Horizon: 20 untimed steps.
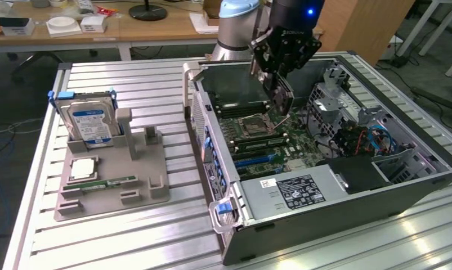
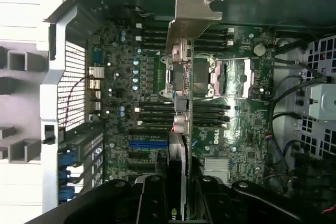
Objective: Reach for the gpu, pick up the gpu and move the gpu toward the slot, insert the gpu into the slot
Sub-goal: 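Pick up the gpu and move the gpu toward the slot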
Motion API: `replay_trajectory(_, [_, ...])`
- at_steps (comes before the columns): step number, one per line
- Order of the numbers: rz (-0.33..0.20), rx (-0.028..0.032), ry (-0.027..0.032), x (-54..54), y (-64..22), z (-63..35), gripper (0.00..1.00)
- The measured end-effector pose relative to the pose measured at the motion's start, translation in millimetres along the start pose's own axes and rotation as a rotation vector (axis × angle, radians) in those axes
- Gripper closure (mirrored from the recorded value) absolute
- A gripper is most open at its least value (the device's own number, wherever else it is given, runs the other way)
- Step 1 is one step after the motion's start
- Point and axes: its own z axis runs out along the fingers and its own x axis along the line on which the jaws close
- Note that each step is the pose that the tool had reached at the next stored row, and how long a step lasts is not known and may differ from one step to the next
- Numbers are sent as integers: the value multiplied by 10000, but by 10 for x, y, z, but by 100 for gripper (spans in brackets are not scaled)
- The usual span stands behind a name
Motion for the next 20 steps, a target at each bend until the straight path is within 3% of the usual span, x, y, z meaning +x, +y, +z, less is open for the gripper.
replay_trajectory(5, [-27, 1, -1, -184, -4, 24, 74])
replay_trajectory(11, [-79, 1, 4, -188, -3, 25, 74])
replay_trajectory(20, [-1238, -62, -8, -187, -4, 87, 74])
